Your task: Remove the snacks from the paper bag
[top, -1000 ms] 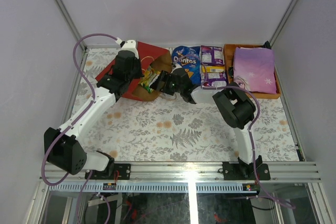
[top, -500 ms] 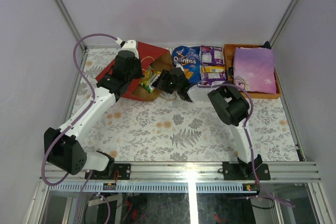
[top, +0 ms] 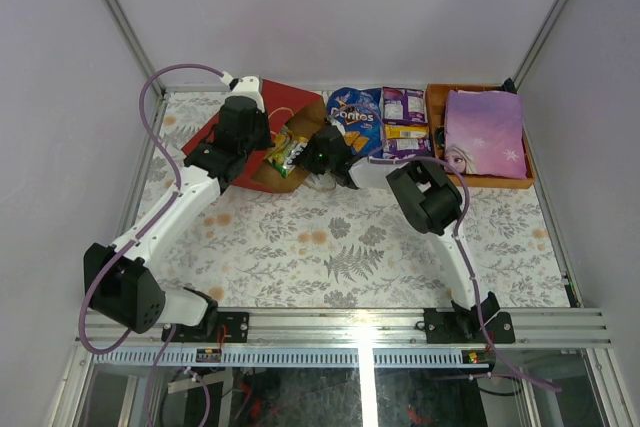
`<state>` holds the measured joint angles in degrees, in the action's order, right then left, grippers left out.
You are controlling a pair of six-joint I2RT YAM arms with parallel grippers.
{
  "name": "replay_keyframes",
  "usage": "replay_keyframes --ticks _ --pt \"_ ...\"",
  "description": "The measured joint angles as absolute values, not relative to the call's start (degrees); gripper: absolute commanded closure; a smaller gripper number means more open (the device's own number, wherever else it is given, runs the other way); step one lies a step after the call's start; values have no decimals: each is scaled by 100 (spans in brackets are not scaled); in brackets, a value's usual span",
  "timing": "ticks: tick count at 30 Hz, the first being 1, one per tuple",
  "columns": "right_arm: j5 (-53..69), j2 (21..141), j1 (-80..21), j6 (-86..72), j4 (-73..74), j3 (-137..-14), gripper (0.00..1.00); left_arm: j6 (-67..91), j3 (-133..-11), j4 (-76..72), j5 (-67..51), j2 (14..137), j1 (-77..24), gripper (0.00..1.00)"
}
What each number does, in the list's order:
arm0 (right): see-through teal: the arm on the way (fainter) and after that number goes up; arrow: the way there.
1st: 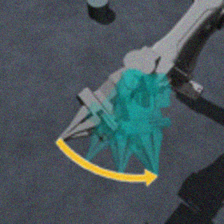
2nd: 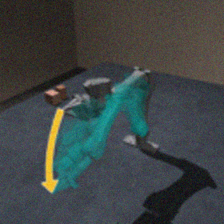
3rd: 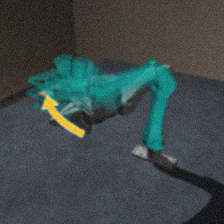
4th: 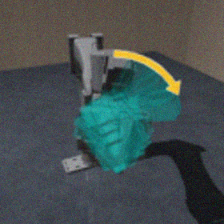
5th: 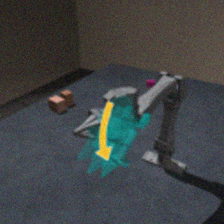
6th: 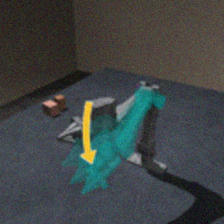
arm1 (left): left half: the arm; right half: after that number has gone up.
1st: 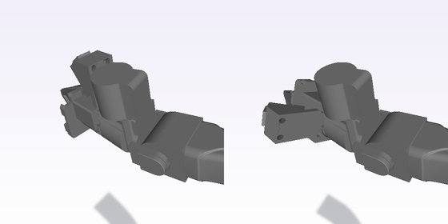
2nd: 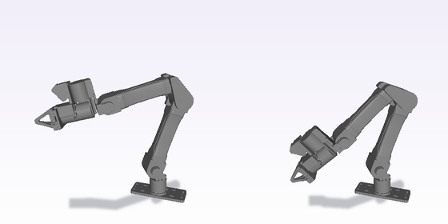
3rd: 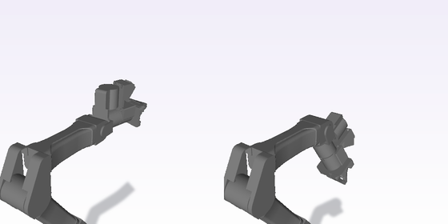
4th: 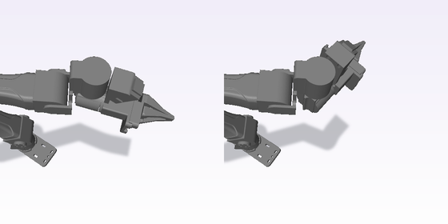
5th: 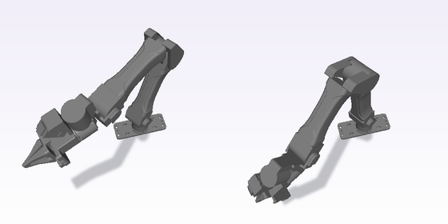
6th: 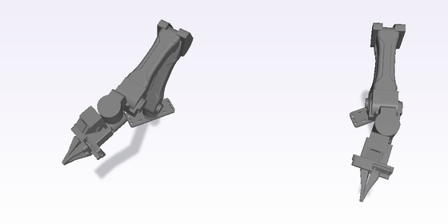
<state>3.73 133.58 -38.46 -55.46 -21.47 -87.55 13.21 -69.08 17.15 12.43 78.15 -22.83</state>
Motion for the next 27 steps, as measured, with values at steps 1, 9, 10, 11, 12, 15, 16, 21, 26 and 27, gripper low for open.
replay_keyframes --ticks 1,9,10,11,12,15,16,21,26,27 --pt "395 13421 -3846 -5575 -2137 -8818 100 1321 -6908 1715 1243 7815 -2283 100" --pt "464 13426 -3846 -5575 -2145 -8873 100 1319 -6908 1717 1251 7813 -2290 100" --pt "475 13349 -3846 -5546 -2154 -8777 100 1319 -6908 1717 1253 7813 -2290 100" --pt "497 13225 -3846 -5518 -2150 -8643 100 1319 -6908 1717 1256 7813 -2292 100" --pt "513 13069 -3846 -5485 -2134 -8497 100 1319 -6908 1717 1264 7813 -2300 100" --pt "519 12608 -3846 -5376 -2075 -8228 100 1317 -6908 1717 1291 7813 -2316 100" --pt "519 12427 -3846 -5336 -2062 -8169 100 1319 -6908 1717 1293 7813 -2316 100" --pt "521 11646 -3846 -5201 -2027 -8068 100 1319 -6908 1726 1323 7791 -2322 100" --pt "521 10965 -3846 -5142 -1994 -7900 100 1319 -6908 1730 1356 7708 -2344 100" --pt "519 10849 -3846 -5137 -1997 -7843 100 1319 -6908 1730 1356 7701 -2349 100"
